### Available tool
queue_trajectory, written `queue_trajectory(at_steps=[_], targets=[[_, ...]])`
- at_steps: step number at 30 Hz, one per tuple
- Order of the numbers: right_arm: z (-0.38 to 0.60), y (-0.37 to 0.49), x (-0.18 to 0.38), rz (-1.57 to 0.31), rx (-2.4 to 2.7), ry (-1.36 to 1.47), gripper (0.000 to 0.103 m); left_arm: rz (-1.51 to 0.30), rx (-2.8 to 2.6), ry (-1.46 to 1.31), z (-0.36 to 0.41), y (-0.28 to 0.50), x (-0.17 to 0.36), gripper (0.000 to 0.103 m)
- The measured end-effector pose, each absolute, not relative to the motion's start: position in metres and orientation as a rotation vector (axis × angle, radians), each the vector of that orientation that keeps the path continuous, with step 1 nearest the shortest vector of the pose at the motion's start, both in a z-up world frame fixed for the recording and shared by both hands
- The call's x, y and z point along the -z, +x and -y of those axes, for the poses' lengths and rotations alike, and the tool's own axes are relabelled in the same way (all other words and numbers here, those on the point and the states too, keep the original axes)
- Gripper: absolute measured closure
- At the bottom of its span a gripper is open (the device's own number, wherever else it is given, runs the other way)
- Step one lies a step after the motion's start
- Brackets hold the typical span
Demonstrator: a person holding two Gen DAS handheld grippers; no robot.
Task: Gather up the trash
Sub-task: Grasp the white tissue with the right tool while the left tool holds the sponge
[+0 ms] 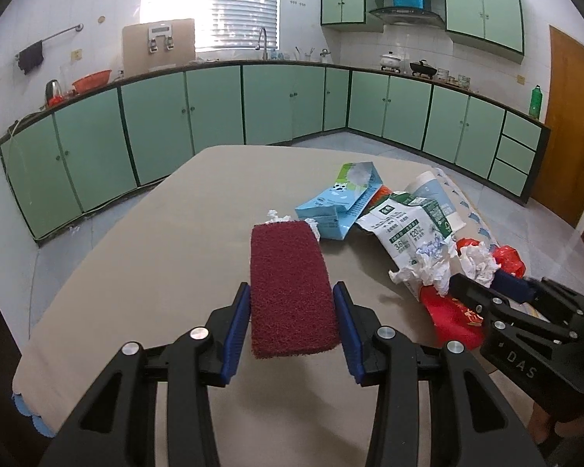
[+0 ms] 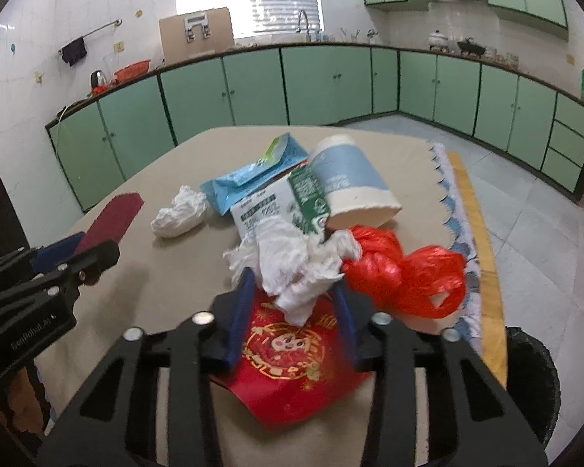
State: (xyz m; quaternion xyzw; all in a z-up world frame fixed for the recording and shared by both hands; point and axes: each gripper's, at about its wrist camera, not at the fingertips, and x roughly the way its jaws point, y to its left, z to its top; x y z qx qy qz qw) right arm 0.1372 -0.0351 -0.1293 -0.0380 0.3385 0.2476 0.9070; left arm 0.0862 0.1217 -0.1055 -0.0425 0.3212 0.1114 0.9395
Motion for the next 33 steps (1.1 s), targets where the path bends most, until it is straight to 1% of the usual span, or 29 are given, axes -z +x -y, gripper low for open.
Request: queue_trajectory(at_steps=[1, 2, 4, 7, 22, 33], targets=[[0.033, 0.137, 0.130, -0.704, -0.520, -0.082, 0.081, -0.657, -0.228, -0.087, -0.122, 0.087, 0.106, 0.061], [0.032, 0.137, 0.130, -0.709, -0.529, -0.086, 0.083, -0.658, -0.228, -0.086, -0.123, 0.087, 0.106, 0.061], [0.030, 0.135, 0.130, -0.708, -0.541, -0.092, 0.091, -0.660, -0.230, -0.087, -0.123, 0.087, 0.107, 0.061], [0.030, 0.133, 0.127, -0.696, -0.555, -0.093, 0.094, -0.657, -0.230, -0.082, -0.122, 0.087, 0.106, 0.061], [0.058, 0.119, 0.086, -0.594, -0.555, -0.042, 0.096, -0.594, -0.189, -0.057, -0.105, 0.081, 0.080, 0.060], [0.099, 0.104, 0.068, -0.556, -0.482, -0.028, 0.096, -0.555, -0.102, -0.037, -0.069, 0.084, 0.060, 0.061]])
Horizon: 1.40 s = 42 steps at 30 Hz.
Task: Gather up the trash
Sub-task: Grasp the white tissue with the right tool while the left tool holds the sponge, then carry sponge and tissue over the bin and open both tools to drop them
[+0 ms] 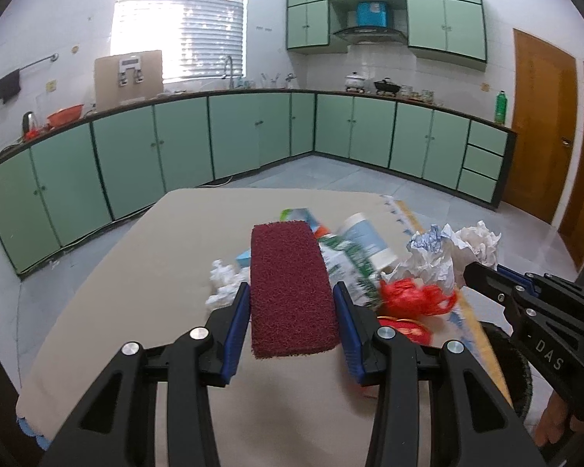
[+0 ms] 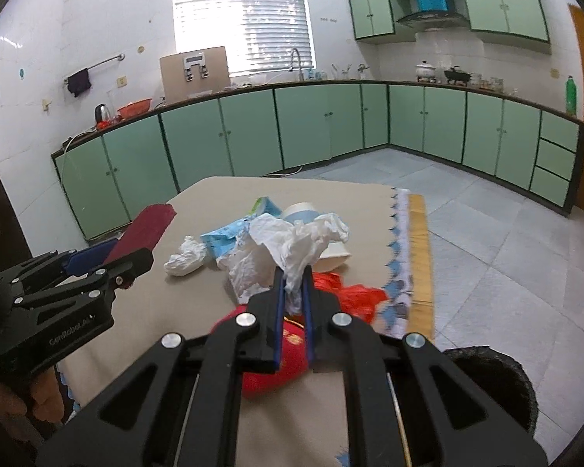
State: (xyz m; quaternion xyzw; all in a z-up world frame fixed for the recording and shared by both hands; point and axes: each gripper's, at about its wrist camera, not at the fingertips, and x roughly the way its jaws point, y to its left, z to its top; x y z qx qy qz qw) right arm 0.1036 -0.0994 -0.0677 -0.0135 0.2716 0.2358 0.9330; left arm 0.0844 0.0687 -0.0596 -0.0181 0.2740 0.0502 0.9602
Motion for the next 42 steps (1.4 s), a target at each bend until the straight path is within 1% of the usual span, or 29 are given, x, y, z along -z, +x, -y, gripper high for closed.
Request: queue_trajectory(at_steps=[9, 22, 30, 42], targets=[[0.153, 0.094, 0.057, -0.530, -0.380, -0.003, 0.096, -0.536, 0.016, -0.012, -0.020, 0.091, 0.052, 0.061], [0.243, 0.077, 0.066, -0.526, -0.187, 0.042, 0.096, -0.541, 0.228, 0.022, 0.067, 0.102, 0.056, 0.061], [0.290, 0.071, 0.082, -0.546, -0.084, 0.050, 0.096, -0.557, 0.328, 0.039, 0.122, 0.112, 0.065, 0.061], [0.331, 0.072, 0.124, -0.613, 0.027, 0.092, 0.096, -0.630, 0.426, 0.041, 0.172, 0.134, 0.098, 0.061]])
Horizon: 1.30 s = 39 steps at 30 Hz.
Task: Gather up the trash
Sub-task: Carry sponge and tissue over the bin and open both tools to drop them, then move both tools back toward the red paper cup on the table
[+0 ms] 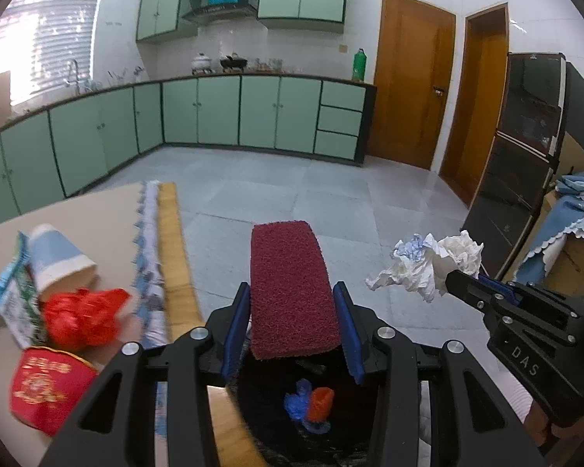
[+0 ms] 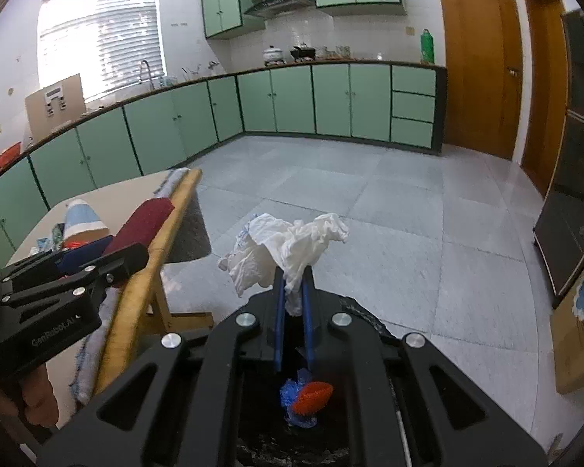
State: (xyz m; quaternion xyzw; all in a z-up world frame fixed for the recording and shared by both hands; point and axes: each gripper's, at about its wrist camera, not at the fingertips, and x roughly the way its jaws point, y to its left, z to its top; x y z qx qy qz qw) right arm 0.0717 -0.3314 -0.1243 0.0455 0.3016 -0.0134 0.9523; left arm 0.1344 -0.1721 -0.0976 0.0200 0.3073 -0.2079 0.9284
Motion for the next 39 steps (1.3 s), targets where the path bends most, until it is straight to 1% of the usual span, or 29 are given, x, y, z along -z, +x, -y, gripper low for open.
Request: queue_trajectory(at_steps=[5, 6, 7, 9, 10, 11, 12, 13, 14, 16, 17, 19, 21, 24, 27, 34, 39], targets=[[0.340, 0.081, 0.139, -0.642, 0.049, 0.107, 0.095, -0.666, 0.451, 0.049, 0.187, 0.144, 0.113, 0.061], [0.341, 0.082, 0.142, -0.649, 0.056, 0.107, 0.095, -0.672, 0.456, 0.052, 0.191, 0.146, 0.114, 0.061], [0.342, 0.083, 0.145, -0.656, 0.057, 0.110, 0.091, -0.683, 0.461, 0.055, 0.195, 0.149, 0.117, 0.060], [0.346, 0.087, 0.152, -0.676, 0.068, 0.113, 0.090, -0.700, 0.470, 0.049, 0.197, 0.151, 0.120, 0.060], [0.345, 0.090, 0.153, -0.683, 0.075, 0.113, 0.082, -0.704, 0.474, 0.041, 0.196, 0.152, 0.121, 0.059], [0.346, 0.091, 0.154, -0.690, 0.078, 0.114, 0.079, -0.709, 0.480, 0.033, 0.195, 0.154, 0.121, 0.053], [0.347, 0.091, 0.157, -0.695, 0.082, 0.117, 0.071, -0.710, 0.482, 0.025, 0.194, 0.154, 0.120, 0.050], [0.348, 0.091, 0.159, -0.698, 0.087, 0.117, 0.059, -0.709, 0.481, 0.019, 0.193, 0.154, 0.120, 0.043], [0.348, 0.091, 0.160, -0.698, 0.095, 0.116, 0.055, -0.709, 0.482, 0.010, 0.191, 0.155, 0.119, 0.038], [0.350, 0.090, 0.161, -0.696, 0.102, 0.117, 0.043, -0.714, 0.487, -0.004, 0.188, 0.156, 0.119, 0.037], [0.349, 0.089, 0.161, -0.694, 0.111, 0.117, 0.039, -0.715, 0.486, -0.007, 0.187, 0.155, 0.118, 0.037], [0.349, 0.088, 0.160, -0.684, 0.131, 0.115, 0.022, -0.713, 0.482, -0.014, 0.183, 0.155, 0.116, 0.036], [0.349, 0.085, 0.157, -0.663, 0.160, 0.108, 0.012, -0.701, 0.474, -0.019, 0.177, 0.152, 0.110, 0.034], [0.347, 0.083, 0.153, -0.648, 0.170, 0.106, 0.007, -0.658, 0.432, -0.004, 0.164, 0.144, 0.098, 0.029], [0.340, 0.082, 0.147, -0.634, 0.159, 0.135, 0.006, -0.618, 0.377, 0.020, 0.150, 0.136, 0.088, 0.026], [0.304, 0.083, 0.130, -0.585, 0.091, 0.148, 0.005, -0.556, 0.207, 0.026, 0.090, 0.120, 0.068, 0.024], [0.269, 0.086, 0.119, -0.560, 0.025, 0.138, 0.005, -0.536, 0.106, 0.033, 0.046, 0.106, 0.064, 0.021]])
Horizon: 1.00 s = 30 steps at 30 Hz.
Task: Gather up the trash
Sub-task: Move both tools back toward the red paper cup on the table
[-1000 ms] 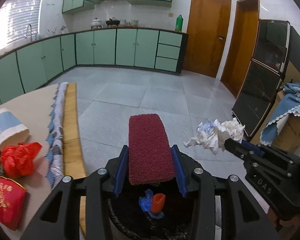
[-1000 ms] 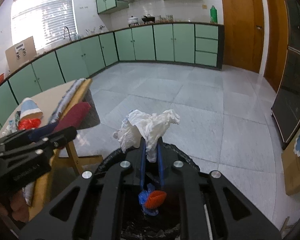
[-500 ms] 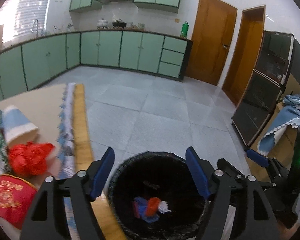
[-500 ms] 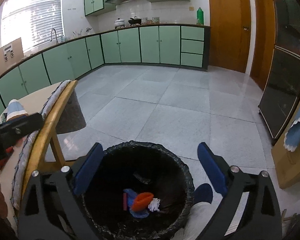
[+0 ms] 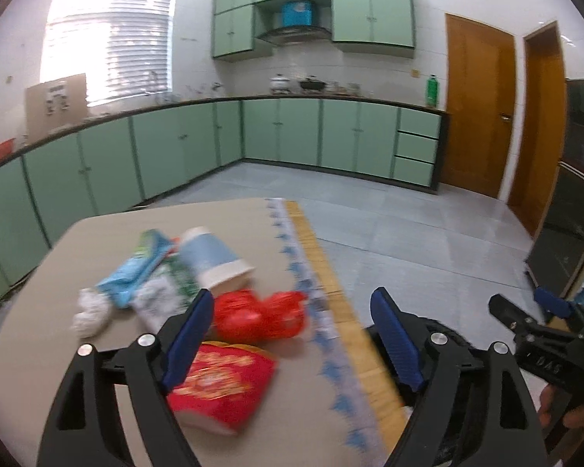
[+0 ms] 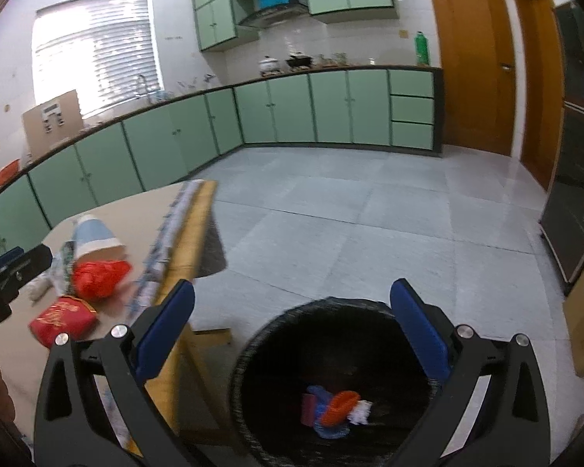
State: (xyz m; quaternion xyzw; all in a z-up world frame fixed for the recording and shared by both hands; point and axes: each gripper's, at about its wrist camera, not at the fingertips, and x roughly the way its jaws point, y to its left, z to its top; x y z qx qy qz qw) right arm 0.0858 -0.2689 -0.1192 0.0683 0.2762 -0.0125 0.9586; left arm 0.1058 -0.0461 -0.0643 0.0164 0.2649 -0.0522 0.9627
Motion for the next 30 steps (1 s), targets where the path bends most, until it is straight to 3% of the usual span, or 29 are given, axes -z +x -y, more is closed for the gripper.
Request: queue_trajectory(at_steps=[11, 30], targets=[[0.212, 0.091, 0.118, -0.552, -0.040, 0.101, 0.005, -0.590, 0.023, 0.020, -0.004, 0.090, 0.090, 0.016], [0.197, 0.102, 0.130, -0.575, -0.052, 0.089, 0.005, -0.688, 0.030, 0.005, -0.002, 0.107, 0.131, 0.015]])
